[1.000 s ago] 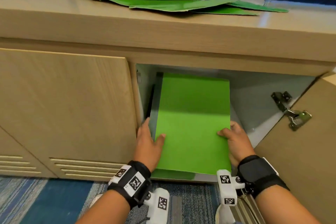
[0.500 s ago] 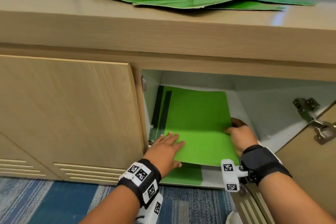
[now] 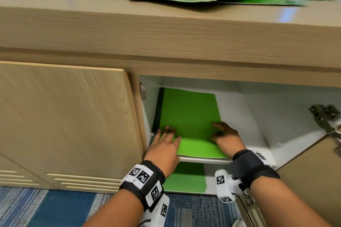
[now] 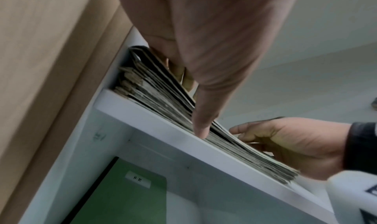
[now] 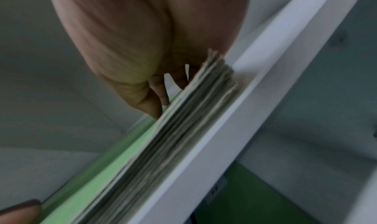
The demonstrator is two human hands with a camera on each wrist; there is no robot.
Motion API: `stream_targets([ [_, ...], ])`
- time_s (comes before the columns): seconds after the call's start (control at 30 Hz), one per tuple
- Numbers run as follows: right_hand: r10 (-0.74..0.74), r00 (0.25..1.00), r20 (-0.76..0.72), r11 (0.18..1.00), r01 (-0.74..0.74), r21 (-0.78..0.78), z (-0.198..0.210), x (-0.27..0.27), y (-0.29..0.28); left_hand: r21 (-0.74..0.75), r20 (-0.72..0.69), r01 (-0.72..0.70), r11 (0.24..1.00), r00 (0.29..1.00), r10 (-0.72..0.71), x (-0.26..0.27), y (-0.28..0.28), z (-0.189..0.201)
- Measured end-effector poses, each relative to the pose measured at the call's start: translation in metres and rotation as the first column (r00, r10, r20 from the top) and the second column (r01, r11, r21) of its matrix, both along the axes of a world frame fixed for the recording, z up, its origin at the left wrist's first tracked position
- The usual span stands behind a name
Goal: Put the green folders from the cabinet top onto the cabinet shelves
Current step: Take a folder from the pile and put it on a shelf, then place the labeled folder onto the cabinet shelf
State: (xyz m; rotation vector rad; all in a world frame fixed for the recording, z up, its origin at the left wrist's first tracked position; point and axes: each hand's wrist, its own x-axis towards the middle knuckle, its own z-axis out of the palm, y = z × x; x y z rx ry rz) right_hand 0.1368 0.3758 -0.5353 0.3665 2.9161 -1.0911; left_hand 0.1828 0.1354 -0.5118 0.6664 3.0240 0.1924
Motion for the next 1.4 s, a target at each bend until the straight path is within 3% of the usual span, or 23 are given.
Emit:
stream_targets([
  [0.13,0.005,1.000,0.012,0.997,-0.006,0.080,0.009,0.008,-0.007,0.074,0.015,0.001,0.997,1.000,-0.002,0.004,-0.004,0.005],
  [0.2,0.018,0.998,-0.066,0.991,-0.009,0.132,0.021,0.013,-0.011,0.133,0.065,-0.014,0.991,0.998,0.006,0.005,-0.005,0.013],
  [0.37,0.196,0.952,-0.235,0.980,-0.197,0.022,0.079,0.039,-0.039,0.339,0.115,-0.013,0.941,0.993,-0.028,0.010,-0.006,0.037],
  [0.47,0.321,0.908,-0.269,0.945,-0.328,0.022,0.120,0.059,-0.055,0.420,0.014,0.046,0.906,0.998,-0.057,0.023,-0.007,0.065],
  [0.67,0.398,0.801,-0.447,0.905,-0.421,0.052,0.218,0.104,-0.076,0.436,-0.216,0.173,0.883,0.973,-0.084,0.051,-0.016,0.156],
  [0.9,0.378,0.753,-0.538,0.893,-0.450,-0.002,0.314,0.136,-0.079,0.402,-0.420,0.228,0.887,0.906,-0.043,0.077,-0.023,0.272],
  [1.03,0.292,0.768,-0.570,0.907,-0.411,-0.090,0.340,0.134,-0.074,0.356,-0.552,0.195,0.914,0.833,0.037,0.067,-0.017,0.318],
  [1.13,0.177,0.835,-0.520,0.882,-0.370,-0.293,0.352,0.129,-0.071,0.209,-0.435,0.041,0.977,0.899,0.055,0.045,-0.010,0.331],
  [1.23,0.072,0.907,-0.416,0.804,-0.300,-0.514,0.362,0.127,-0.068,0.078,-0.322,0.016,0.997,0.947,0.010,0.034,-0.005,0.333],
  [1.4,0.008,0.960,-0.279,0.688,-0.208,-0.696,0.376,0.126,-0.067,0.073,-0.407,0.066,0.995,0.913,-0.031,0.043,-0.006,0.338],
])
